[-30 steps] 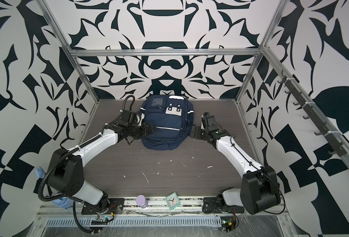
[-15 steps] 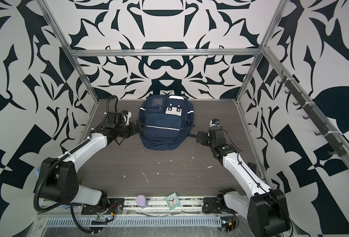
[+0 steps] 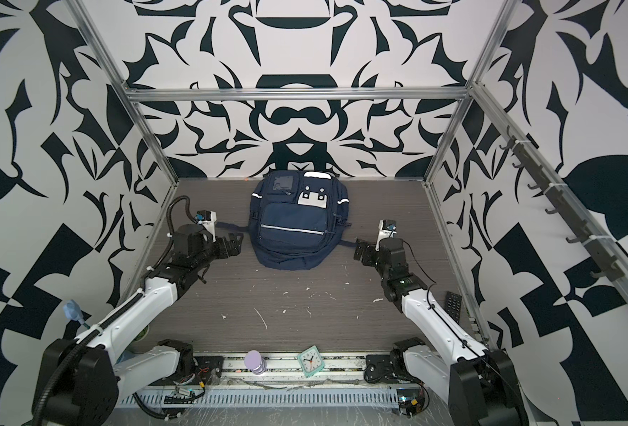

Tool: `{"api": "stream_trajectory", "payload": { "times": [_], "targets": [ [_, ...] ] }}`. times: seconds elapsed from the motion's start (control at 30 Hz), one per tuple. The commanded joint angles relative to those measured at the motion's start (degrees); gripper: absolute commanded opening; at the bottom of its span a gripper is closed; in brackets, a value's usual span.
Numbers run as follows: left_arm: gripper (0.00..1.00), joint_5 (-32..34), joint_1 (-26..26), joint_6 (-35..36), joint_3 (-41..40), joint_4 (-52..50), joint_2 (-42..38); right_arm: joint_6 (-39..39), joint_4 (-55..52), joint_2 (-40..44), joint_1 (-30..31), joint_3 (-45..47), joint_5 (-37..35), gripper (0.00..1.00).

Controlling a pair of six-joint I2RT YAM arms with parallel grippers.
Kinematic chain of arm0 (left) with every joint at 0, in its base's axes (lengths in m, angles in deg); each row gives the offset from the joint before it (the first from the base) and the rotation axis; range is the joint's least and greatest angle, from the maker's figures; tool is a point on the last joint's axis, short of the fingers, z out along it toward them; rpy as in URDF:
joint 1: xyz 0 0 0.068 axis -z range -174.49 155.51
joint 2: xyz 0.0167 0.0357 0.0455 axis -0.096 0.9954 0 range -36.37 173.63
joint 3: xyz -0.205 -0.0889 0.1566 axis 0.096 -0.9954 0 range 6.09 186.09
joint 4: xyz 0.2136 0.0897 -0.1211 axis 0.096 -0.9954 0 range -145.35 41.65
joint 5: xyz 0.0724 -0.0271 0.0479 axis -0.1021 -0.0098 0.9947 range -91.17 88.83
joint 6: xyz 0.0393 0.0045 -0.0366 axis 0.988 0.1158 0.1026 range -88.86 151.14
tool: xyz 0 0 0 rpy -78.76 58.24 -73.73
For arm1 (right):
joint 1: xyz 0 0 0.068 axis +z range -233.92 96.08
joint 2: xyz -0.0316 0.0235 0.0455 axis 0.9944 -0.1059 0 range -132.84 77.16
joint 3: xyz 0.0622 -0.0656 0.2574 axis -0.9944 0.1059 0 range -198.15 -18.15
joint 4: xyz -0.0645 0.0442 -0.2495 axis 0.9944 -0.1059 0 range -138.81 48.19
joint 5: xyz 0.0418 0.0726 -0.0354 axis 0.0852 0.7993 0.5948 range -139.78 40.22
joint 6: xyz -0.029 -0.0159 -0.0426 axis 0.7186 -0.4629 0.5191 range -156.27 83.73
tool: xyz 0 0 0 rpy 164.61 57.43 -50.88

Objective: Pack books, pencil case, and school supplies into a backpack
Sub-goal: Reset both arms

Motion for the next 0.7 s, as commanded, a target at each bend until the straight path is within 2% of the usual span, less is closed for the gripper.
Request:
{"api": "stream_trajectory", "payload": {
  "times": [0.0, 0.17, 0.33, 0.57, 0.67],
  "targets": [
    [0.99, 8.72, -0.38, 5.02, -2.88, 5.27, -3.24, 2.35, 2.44, -0.03, -0.16, 0.26, 1.25, 1.0],
    [0.99, 13.73, -0.38, 9.45, -8.1, 9.35, -5.44, 3.7, 3.0, -0.78, -0.18, 1.1, 1.68, 1.0],
    [0.99, 16.68, -0.38, 10.38, -12.97, 13.14, -6.33, 4.65, 3.97, -1.0, -0.18, 2.56, 0.95, 1.0],
    [0.99, 18.59, -0.46, 12.63, -15.33, 18.33, -1.99, 6.69, 5.21, -0.08, -0.13, 4.28, -4.82, 1.0],
    [0.99, 18.04, -1.51, 12.79, -17.68, 26.98, 2.67, 8.02, 5.58, 0.61, -0.12, 4.43, -8.86, 1.0]
  ]
}}
